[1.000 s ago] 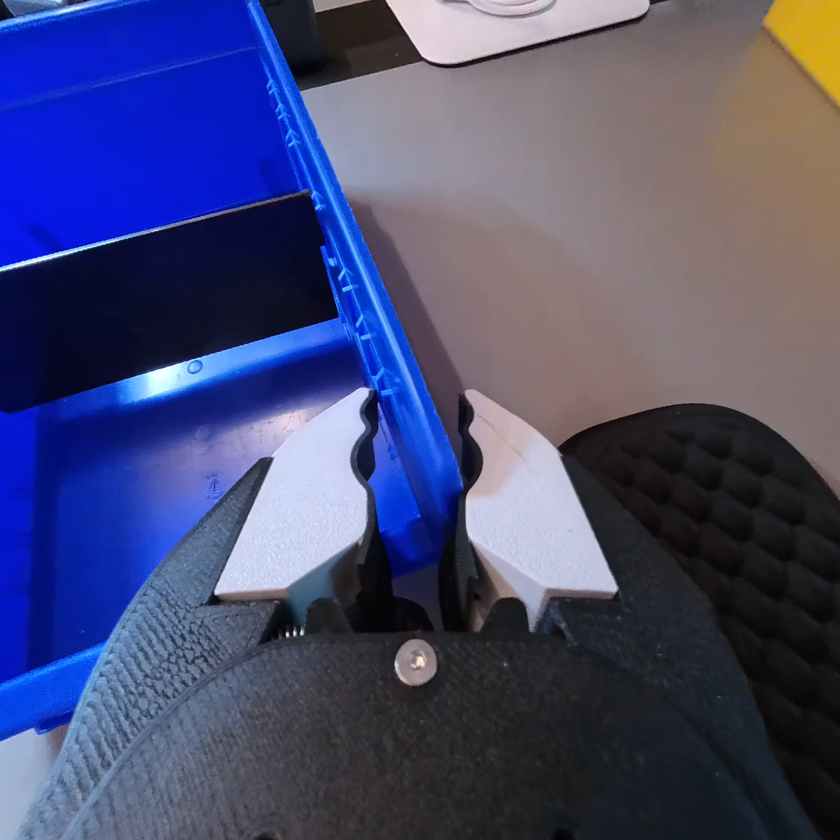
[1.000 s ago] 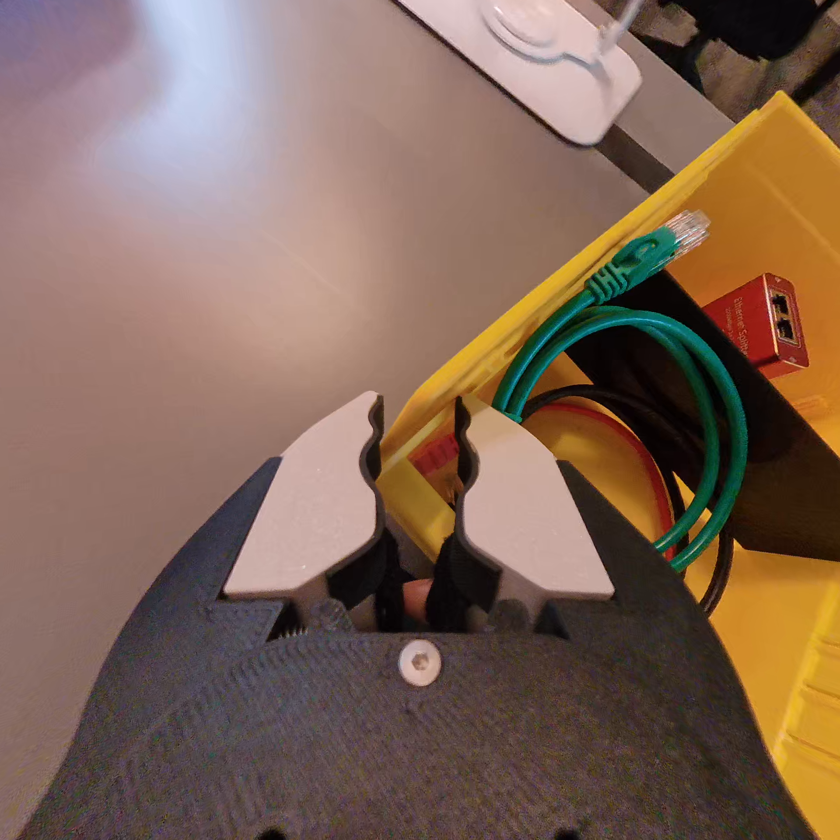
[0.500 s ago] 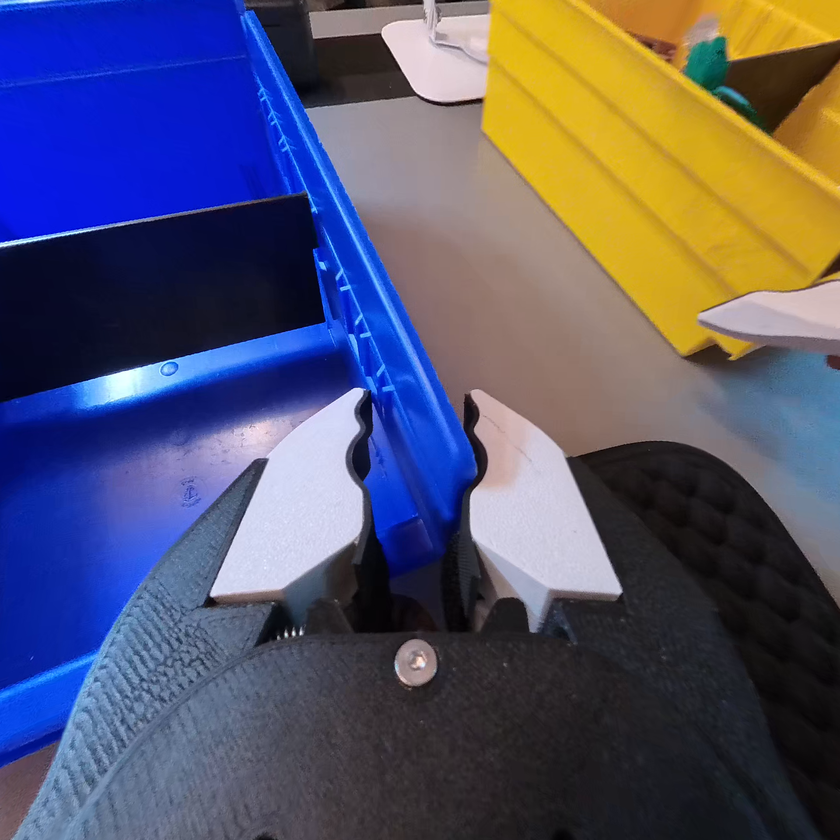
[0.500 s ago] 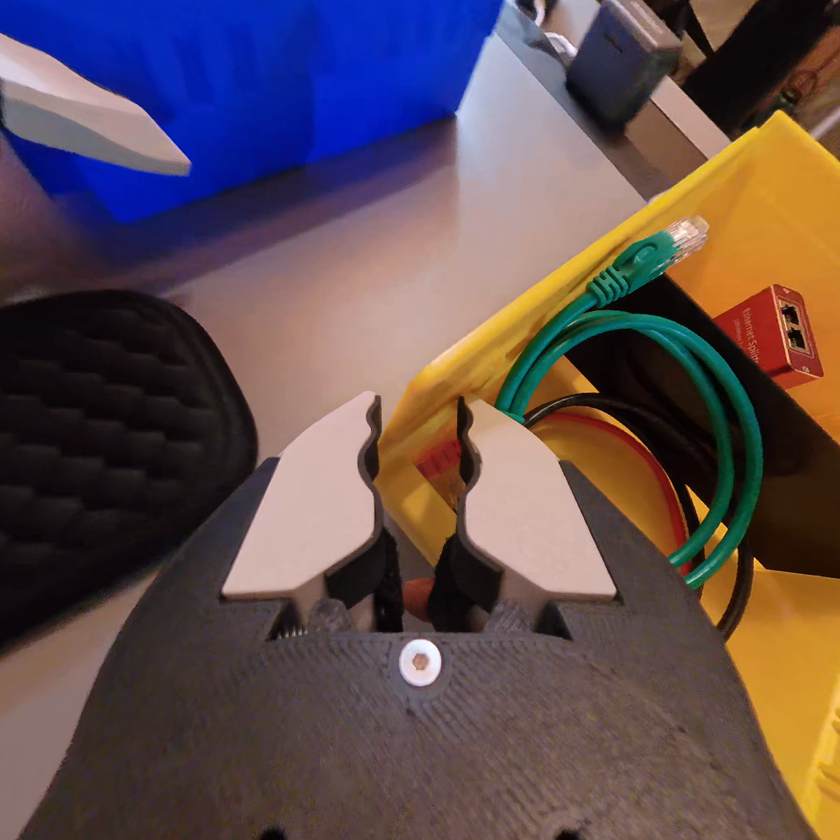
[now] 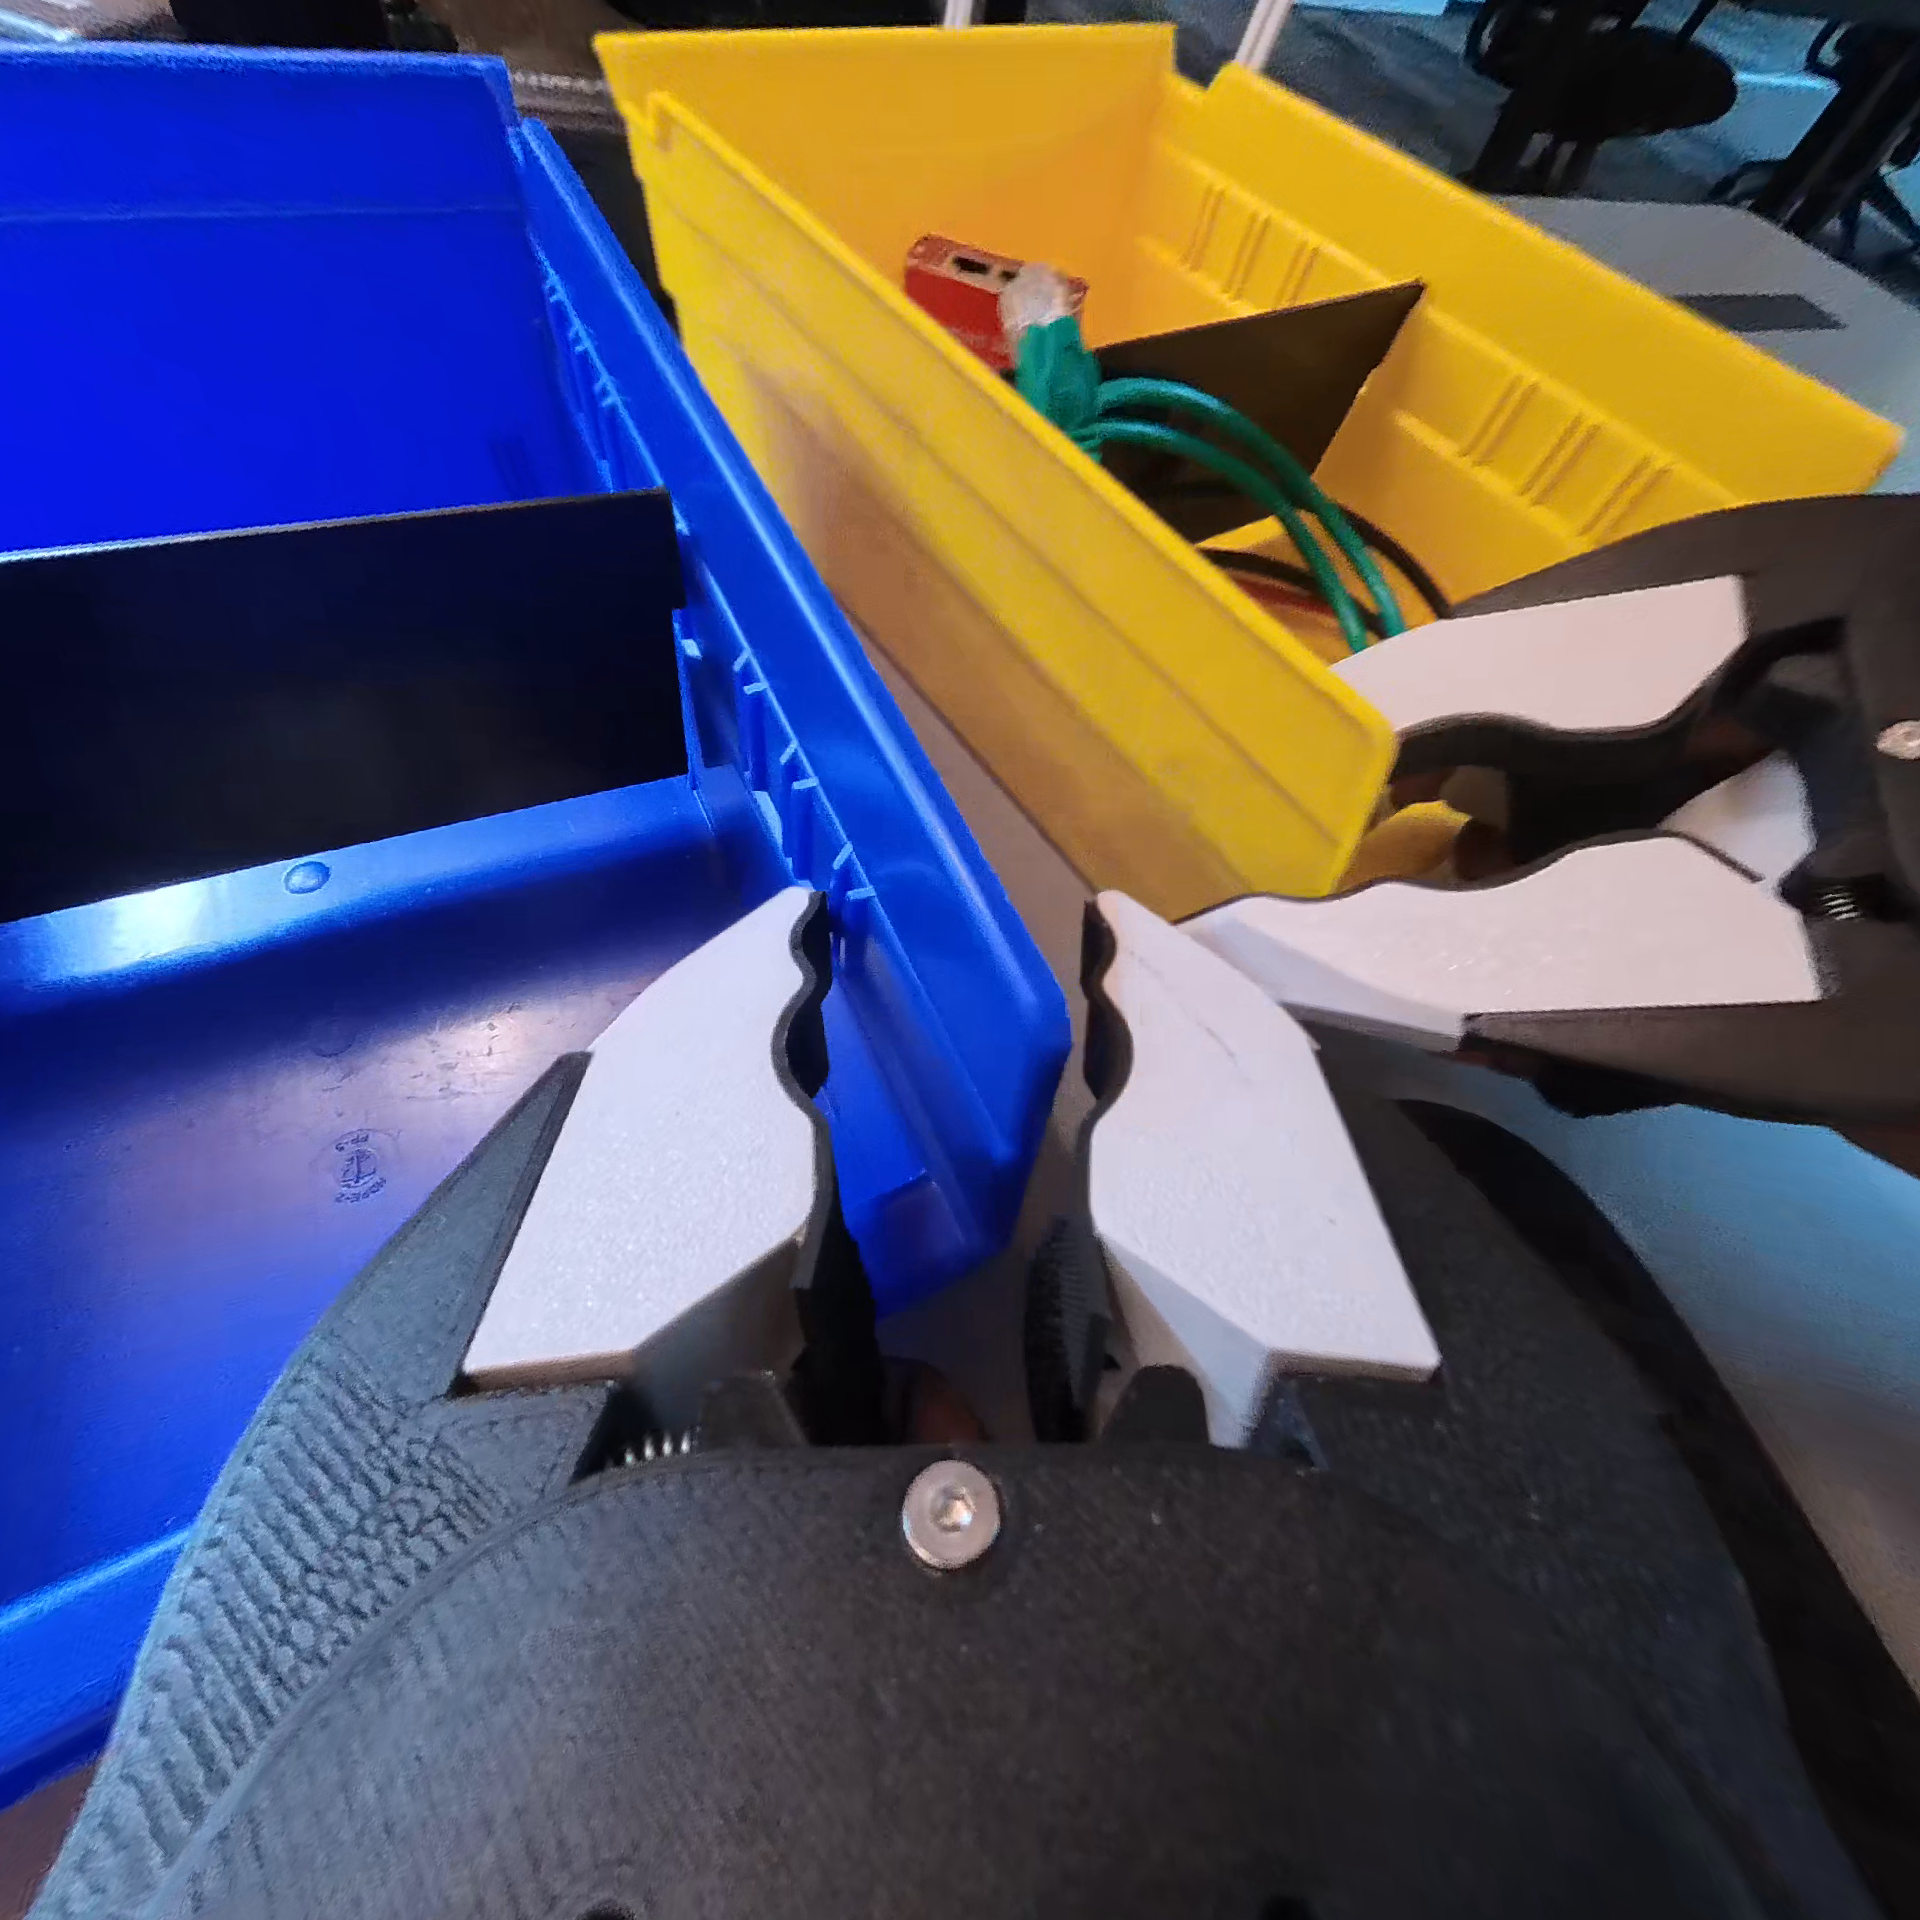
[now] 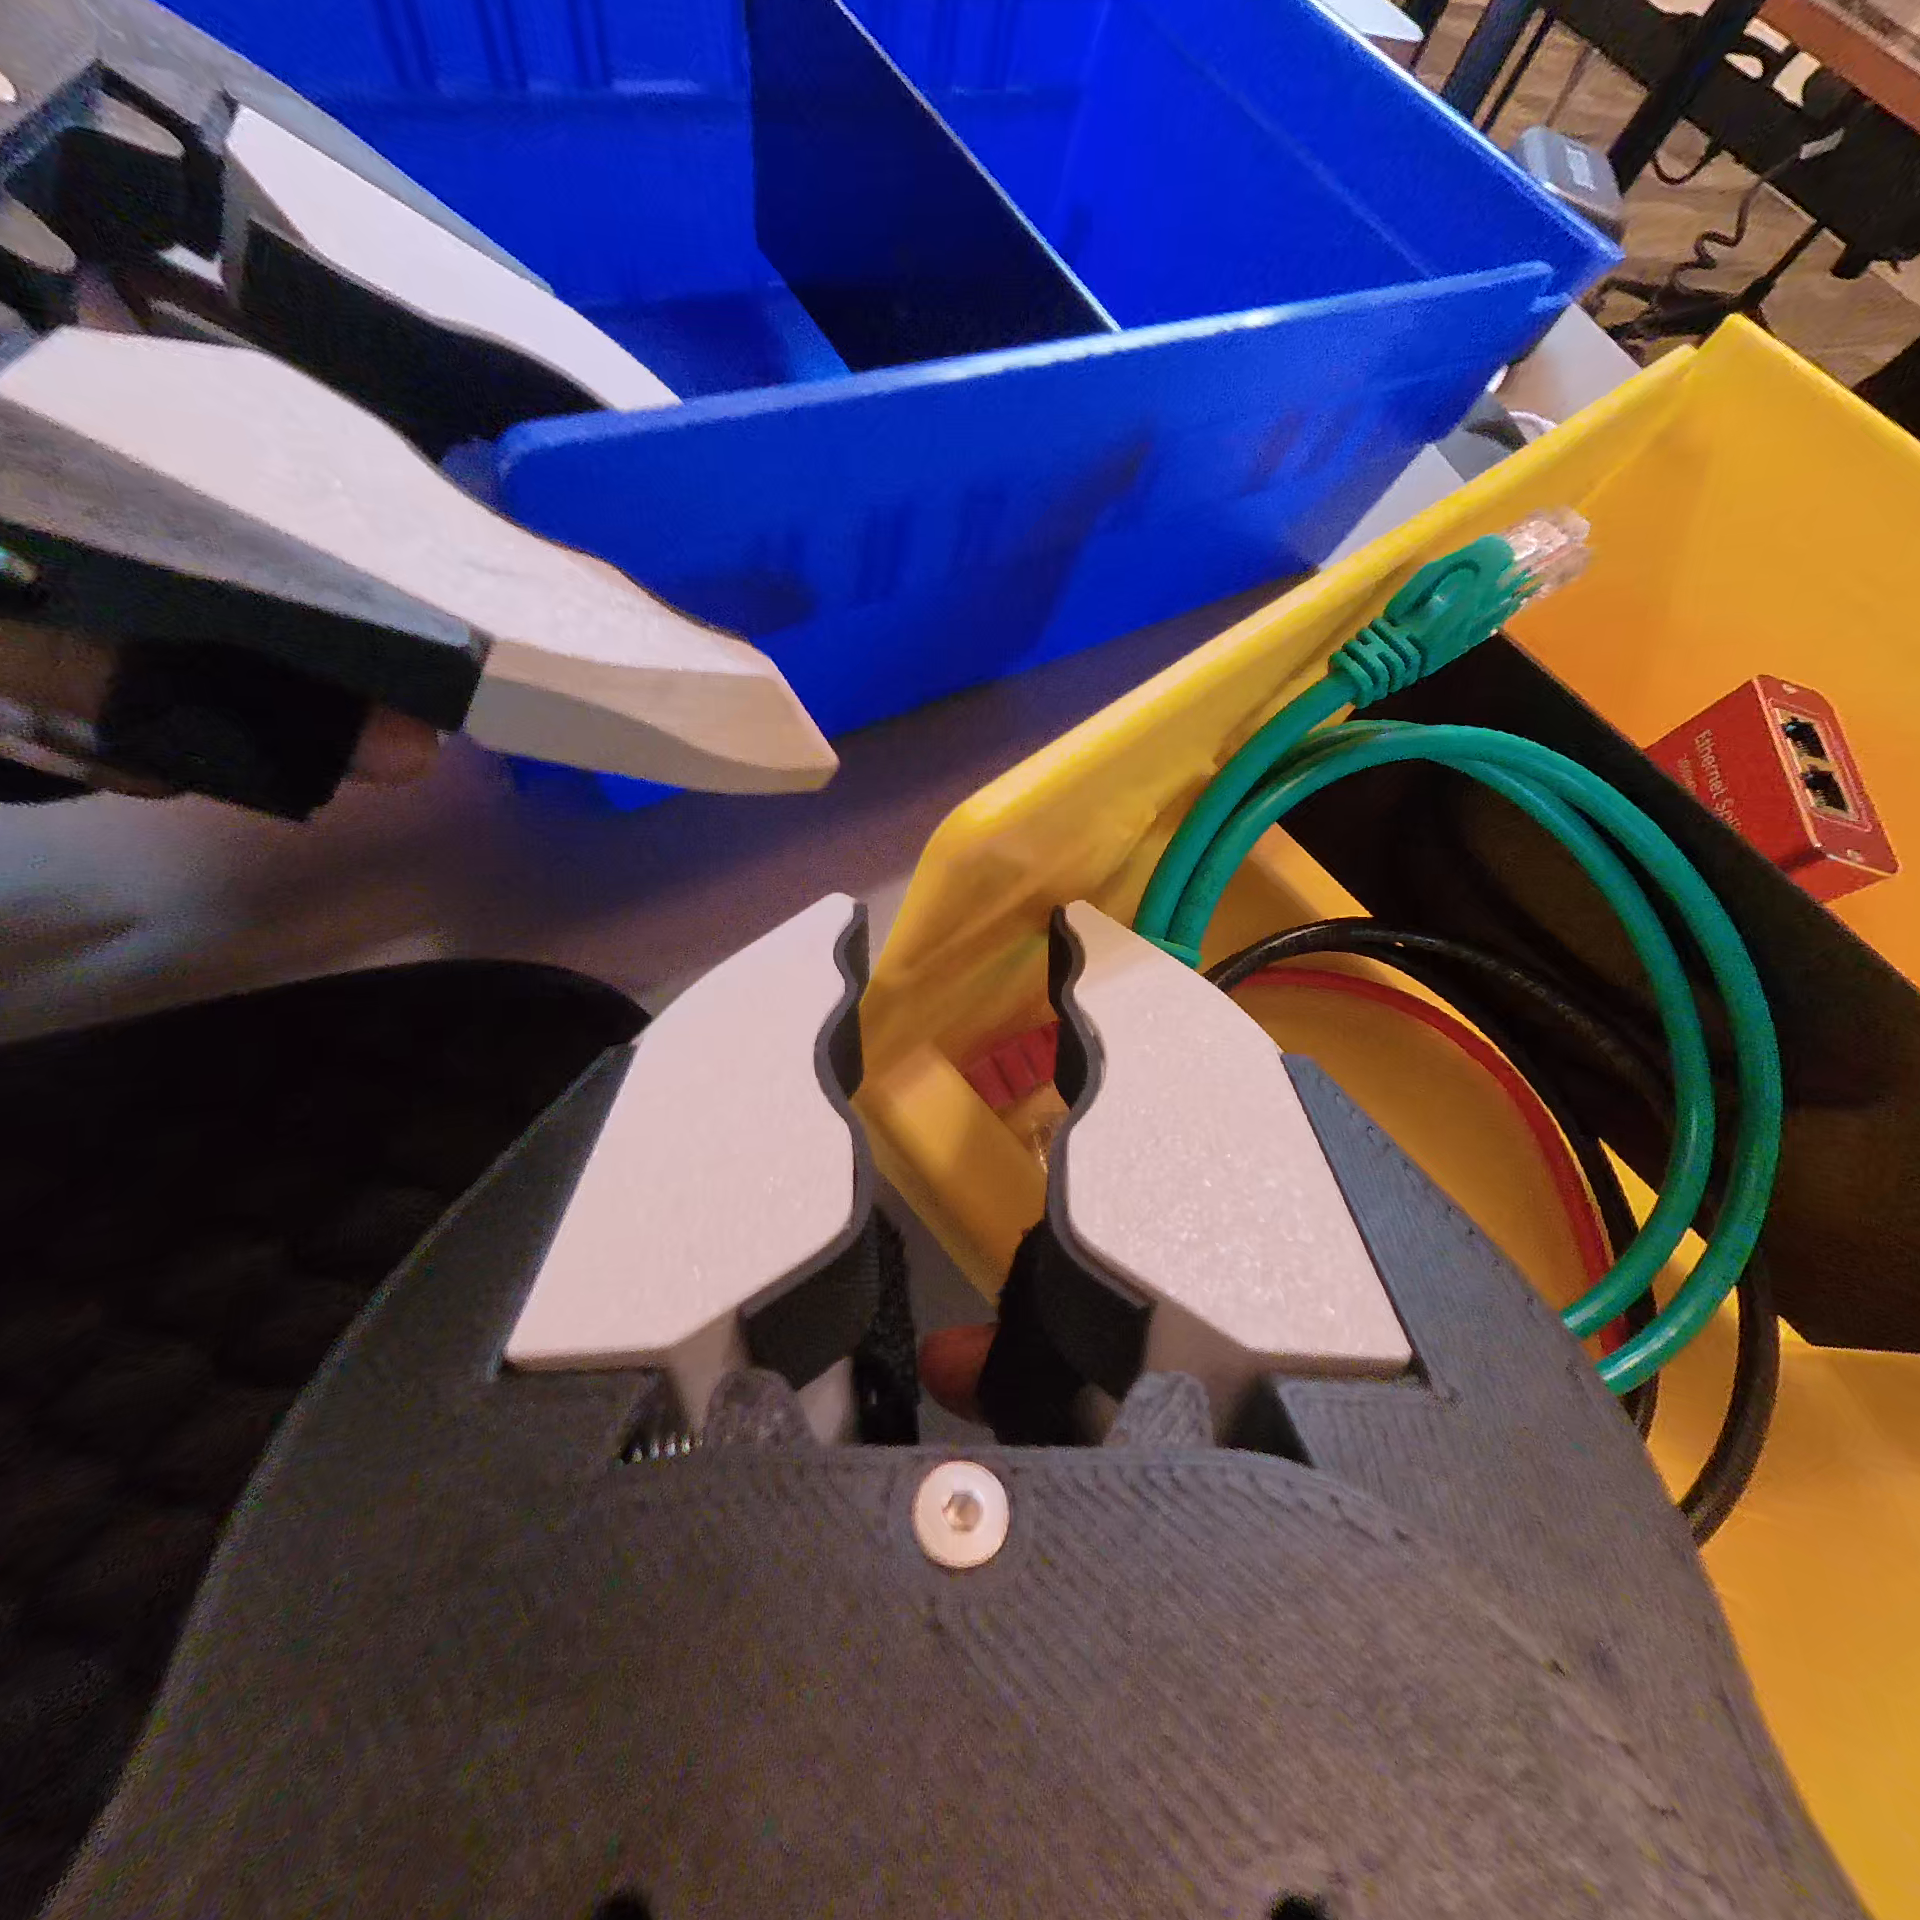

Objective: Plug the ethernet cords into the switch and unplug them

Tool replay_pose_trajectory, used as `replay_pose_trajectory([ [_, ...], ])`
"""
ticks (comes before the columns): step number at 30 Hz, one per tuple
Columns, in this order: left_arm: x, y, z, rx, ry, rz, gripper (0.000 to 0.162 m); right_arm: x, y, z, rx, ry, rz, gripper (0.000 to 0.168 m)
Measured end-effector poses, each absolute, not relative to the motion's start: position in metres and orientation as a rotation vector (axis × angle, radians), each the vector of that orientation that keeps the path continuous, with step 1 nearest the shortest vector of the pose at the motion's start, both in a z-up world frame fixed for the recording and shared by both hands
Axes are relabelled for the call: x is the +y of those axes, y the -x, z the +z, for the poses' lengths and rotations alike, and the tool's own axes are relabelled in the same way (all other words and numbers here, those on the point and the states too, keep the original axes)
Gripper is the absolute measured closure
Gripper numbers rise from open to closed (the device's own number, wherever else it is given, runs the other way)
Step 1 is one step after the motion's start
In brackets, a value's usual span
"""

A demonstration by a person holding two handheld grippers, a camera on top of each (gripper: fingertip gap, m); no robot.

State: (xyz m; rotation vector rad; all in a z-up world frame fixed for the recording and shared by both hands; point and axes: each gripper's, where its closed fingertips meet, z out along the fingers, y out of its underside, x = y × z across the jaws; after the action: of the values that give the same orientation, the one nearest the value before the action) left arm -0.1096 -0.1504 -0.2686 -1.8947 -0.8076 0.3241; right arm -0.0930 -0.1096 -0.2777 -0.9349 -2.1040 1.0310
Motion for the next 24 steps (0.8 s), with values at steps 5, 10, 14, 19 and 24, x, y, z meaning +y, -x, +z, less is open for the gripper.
replay_pose_trajectory([
  [5,-0.158,0.106,-0.245,-0.737,1.815,0.273,0.111,-0.123,0.101,-0.278,-2.108,0.896,1.038,0.133],
  [10,-0.209,0.116,-0.199,-0.691,1.699,0.39,0.109,-0.127,0.098,-0.278,-2.119,0.834,1.049,0.124],
  [14,-0.296,0.15,-0.173,-0.83,1.542,0.714,0.105,-0.122,0.094,-0.237,-1.83,0.846,1.172,0.106],
  [19,-0.355,0.18,-0.217,-0.986,1.583,0.747,0.083,-0.17,0.067,-0.198,-1.681,0.681,1.383,0.106],
  [24,-0.345,0.188,-0.257,-0.991,1.59,0.583,0.09,-0.19,0.08,-0.244,-1.889,0.902,1.325,0.108],
])
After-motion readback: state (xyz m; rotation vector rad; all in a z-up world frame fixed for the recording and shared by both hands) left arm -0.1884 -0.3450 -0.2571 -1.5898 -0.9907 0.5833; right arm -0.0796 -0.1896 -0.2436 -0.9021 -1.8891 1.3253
